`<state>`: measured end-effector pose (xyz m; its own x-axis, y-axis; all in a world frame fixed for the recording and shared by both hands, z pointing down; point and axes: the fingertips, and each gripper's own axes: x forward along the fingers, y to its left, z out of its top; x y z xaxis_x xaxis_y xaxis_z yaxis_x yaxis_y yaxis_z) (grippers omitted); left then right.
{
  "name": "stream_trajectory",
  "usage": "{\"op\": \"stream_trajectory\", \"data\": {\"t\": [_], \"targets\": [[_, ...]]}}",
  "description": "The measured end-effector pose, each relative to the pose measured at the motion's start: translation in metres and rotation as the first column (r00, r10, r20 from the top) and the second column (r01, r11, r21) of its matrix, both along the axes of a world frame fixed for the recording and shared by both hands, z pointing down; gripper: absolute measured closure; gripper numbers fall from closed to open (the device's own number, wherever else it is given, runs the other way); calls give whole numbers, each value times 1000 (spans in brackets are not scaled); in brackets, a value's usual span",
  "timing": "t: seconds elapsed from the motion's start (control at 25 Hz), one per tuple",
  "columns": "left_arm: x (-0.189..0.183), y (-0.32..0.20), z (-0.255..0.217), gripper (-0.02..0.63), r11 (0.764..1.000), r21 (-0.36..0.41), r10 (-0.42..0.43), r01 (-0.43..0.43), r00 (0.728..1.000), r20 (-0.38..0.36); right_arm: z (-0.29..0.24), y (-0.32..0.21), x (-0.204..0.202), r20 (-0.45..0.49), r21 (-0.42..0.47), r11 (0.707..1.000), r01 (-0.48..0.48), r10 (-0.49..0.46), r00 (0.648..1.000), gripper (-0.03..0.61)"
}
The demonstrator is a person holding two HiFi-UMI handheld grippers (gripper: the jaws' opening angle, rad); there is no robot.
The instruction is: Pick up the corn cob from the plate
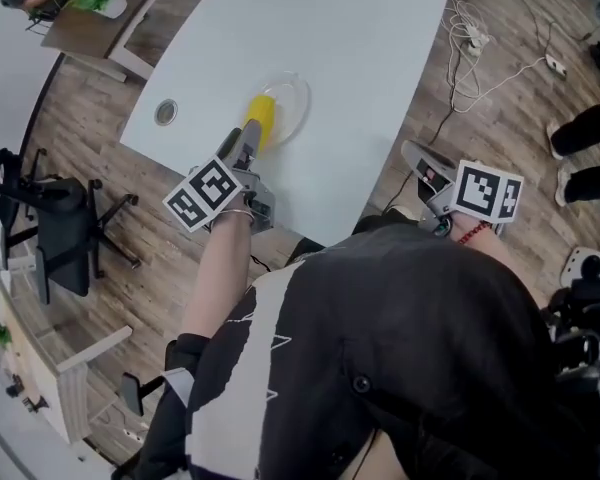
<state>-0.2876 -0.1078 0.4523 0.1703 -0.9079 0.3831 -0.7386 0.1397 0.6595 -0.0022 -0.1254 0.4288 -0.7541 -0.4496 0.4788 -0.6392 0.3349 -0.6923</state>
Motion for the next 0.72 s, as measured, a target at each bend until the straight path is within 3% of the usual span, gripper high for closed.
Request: {"op": "stream_trajectory", "data": {"t": [0.12, 0.24, 0.44, 0.56, 0.72], "targets": [[3, 3, 2, 402, 998, -21, -54, 53, 998, -14, -5, -11, -10, 4, 20, 994, 107, -107, 994, 563], [10, 6, 4, 402, 993, -49, -103, 103, 995, -5, -10, -19, -18, -5, 34, 969, 246, -246, 969, 563], [30, -9, 10, 405, 985, -79, -153, 154, 988, 19, -9, -46, -4, 1, 50, 931, 362, -363, 932, 563], [35, -16, 14, 410, 970, -86, -232, 228, 972, -40, 4, -61, 1, 10, 29, 897, 441, -441, 897, 563], [24, -1, 11, 419, 928, -79, -371, 363, 914, -165, 20, -53, 3, 35, -24, 845, 535, -534, 845, 563]]}}
